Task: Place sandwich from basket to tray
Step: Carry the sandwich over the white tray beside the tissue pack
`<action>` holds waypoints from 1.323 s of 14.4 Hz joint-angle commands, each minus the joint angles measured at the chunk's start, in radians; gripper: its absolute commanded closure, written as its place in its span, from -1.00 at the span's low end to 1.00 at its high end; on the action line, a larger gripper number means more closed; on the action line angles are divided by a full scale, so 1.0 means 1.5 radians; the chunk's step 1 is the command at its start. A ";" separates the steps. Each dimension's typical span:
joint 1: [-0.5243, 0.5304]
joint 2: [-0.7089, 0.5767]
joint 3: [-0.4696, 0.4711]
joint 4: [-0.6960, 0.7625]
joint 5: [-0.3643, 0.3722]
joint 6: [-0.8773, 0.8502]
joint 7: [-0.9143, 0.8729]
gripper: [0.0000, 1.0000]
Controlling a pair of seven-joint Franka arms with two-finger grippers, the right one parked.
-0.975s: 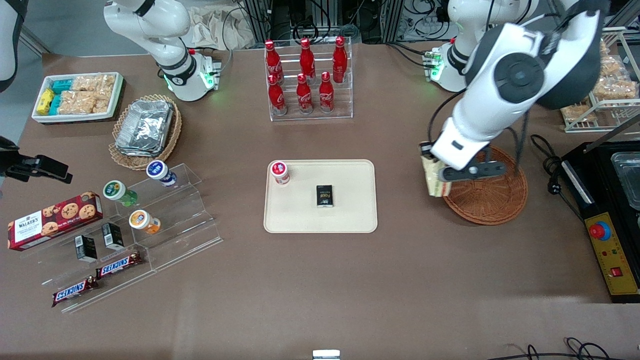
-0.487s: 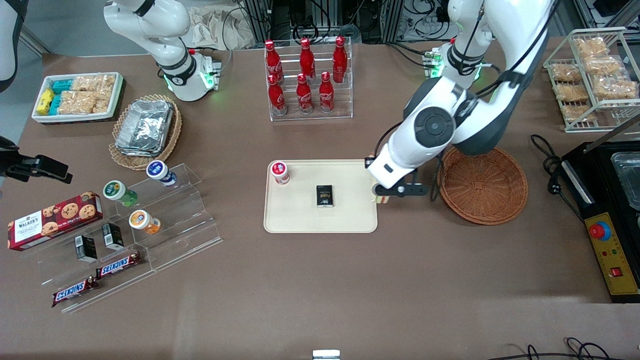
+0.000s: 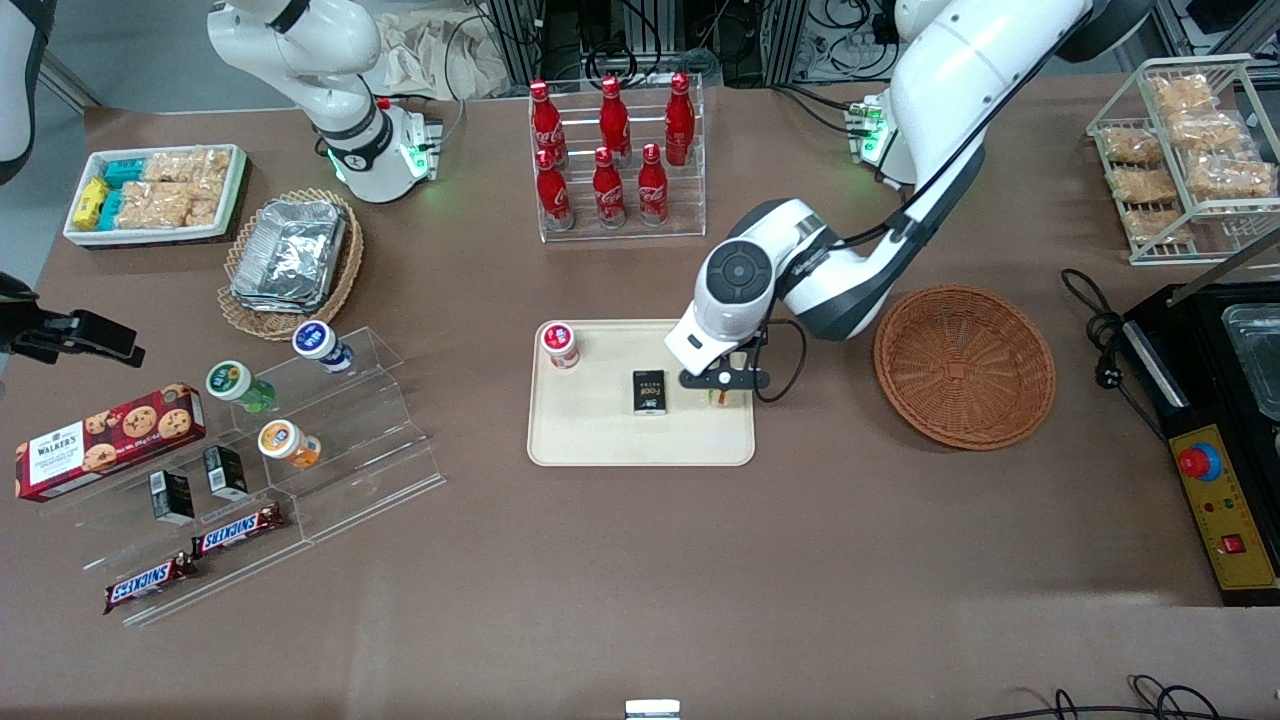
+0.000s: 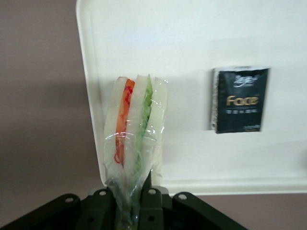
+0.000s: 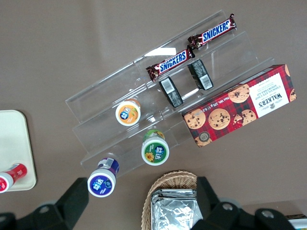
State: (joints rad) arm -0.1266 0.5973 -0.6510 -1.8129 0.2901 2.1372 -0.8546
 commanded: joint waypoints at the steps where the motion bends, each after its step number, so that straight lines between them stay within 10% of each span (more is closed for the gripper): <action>1: 0.001 0.006 0.004 0.006 0.017 0.002 -0.011 1.00; 4: -0.001 0.032 0.008 0.007 0.060 0.002 -0.019 0.98; 5: -0.001 0.036 0.008 0.009 0.064 0.003 -0.027 0.37; 6: -0.002 0.037 0.008 0.009 0.065 0.004 -0.029 -0.99; 19: 0.011 -0.002 0.007 0.135 0.013 -0.102 -0.031 -1.00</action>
State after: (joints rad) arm -0.1122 0.6238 -0.6389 -1.6777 0.3454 2.0619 -0.8879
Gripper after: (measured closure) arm 0.000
